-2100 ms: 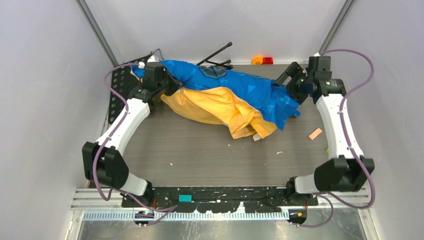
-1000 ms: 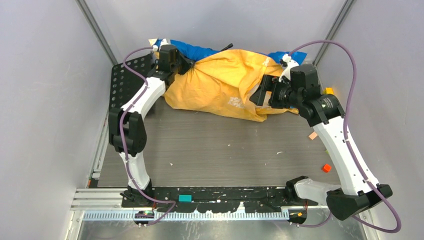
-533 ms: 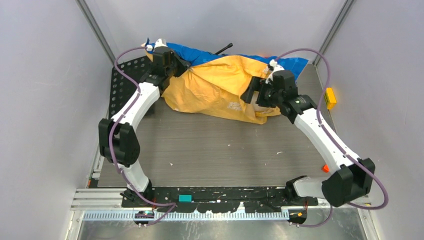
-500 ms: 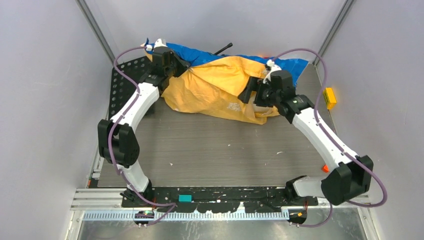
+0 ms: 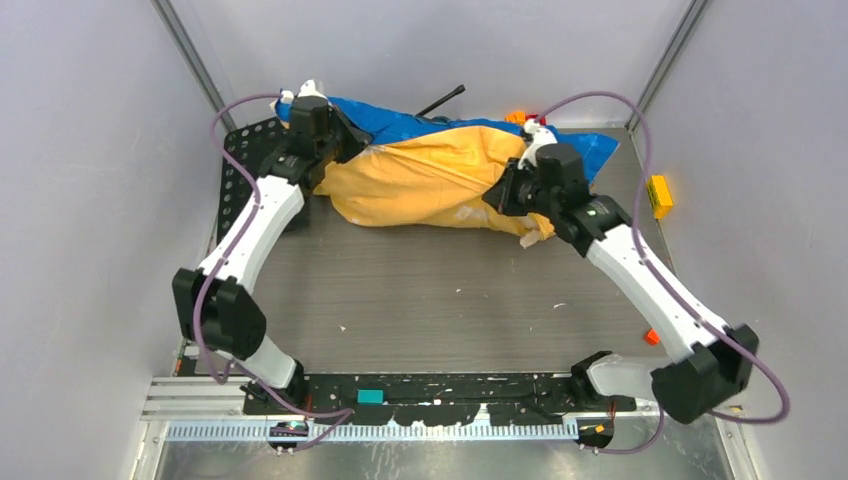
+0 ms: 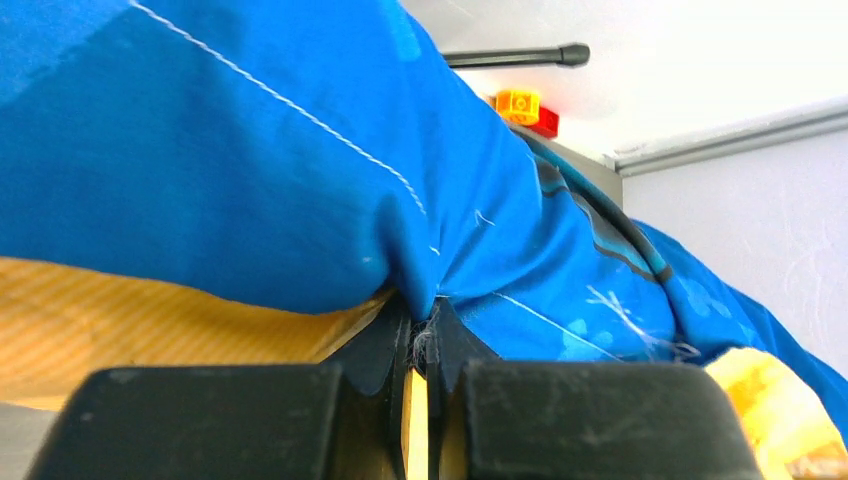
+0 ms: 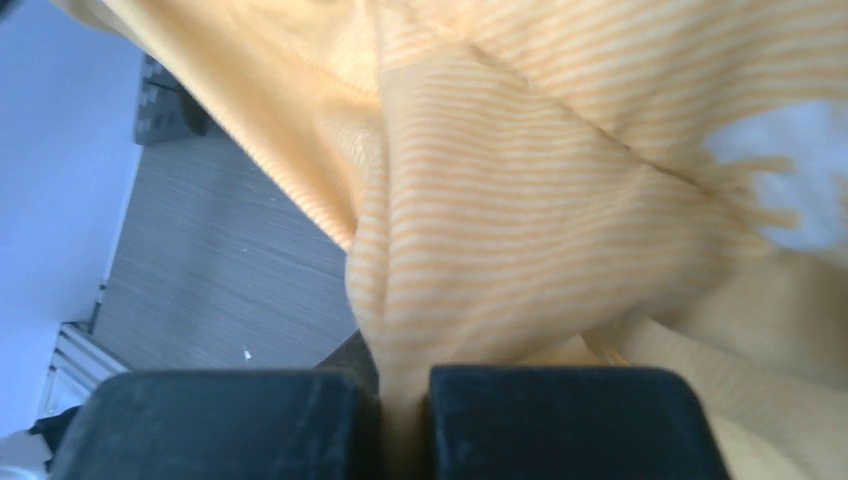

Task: Remove the pillowcase from the pillow

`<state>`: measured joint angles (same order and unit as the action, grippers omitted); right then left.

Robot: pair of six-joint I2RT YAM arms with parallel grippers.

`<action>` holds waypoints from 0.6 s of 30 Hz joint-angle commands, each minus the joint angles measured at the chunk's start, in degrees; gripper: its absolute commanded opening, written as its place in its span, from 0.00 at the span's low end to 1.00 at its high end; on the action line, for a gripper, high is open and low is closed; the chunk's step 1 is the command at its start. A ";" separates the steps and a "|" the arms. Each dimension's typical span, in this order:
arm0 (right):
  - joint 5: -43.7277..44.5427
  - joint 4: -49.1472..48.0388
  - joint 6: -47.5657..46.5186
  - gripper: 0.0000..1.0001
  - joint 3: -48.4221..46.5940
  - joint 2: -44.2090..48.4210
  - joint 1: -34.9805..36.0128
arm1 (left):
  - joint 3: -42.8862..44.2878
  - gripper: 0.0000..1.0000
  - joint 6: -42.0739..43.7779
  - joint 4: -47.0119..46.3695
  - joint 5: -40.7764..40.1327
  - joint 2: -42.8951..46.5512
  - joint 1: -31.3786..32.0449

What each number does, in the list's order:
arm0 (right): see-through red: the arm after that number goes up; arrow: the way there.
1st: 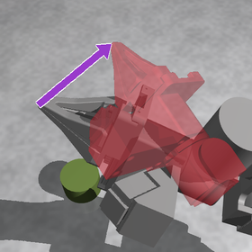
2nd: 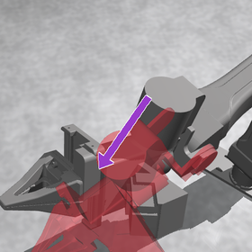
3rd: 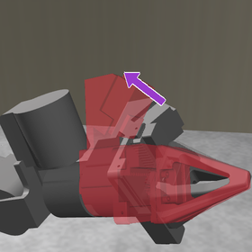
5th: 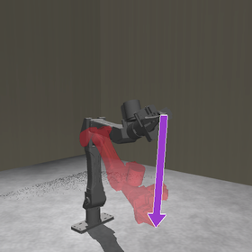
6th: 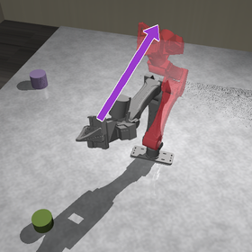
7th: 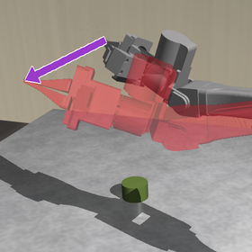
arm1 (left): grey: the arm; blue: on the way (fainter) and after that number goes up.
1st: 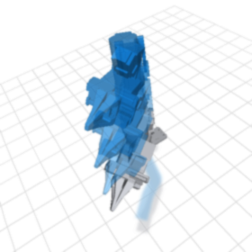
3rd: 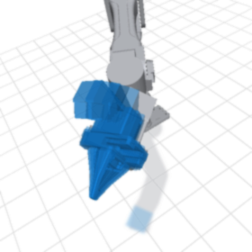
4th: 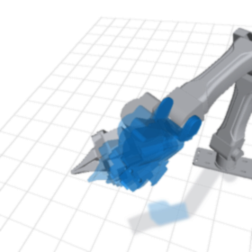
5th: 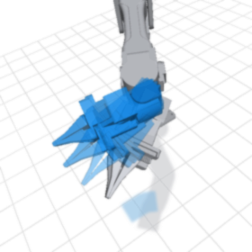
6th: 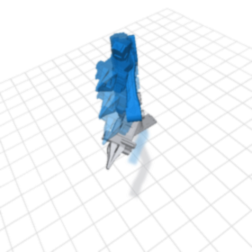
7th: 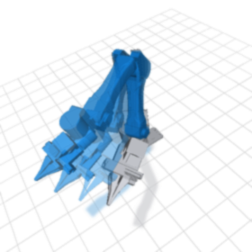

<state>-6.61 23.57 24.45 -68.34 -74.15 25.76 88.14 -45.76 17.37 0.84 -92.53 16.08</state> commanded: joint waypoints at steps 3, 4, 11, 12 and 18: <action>-2.04 11.93 -0.97 0.00 -12.13 11.69 0.02 | 1.00 0.04 6.64 10.74 -5.58 13.20 2.33; -2.23 13.69 -0.80 0.00 -15.01 12.33 0.07 | 3.01 0.04 8.34 13.53 -7.94 14.38 3.28; -1.05 21.57 1.22 0.00 -26.47 3.36 0.06 | 25.08 0.02 10.10 31.43 0.69 3.96 -1.19; -0.21 22.38 2.27 0.00 -27.52 0.87 -0.03 | 26.89 0.03 9.91 32.76 2.76 1.30 -1.88; 1.59 27.00 4.21 0.85 -30.57 -9.22 -0.19 | 24.87 0.79 8.57 30.18 1.79 -5.98 -2.12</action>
<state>-7.81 46.85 27.20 -97.51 -80.66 25.96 114.41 -37.32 46.72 3.20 -94.89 14.66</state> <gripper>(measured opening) 0.722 0.589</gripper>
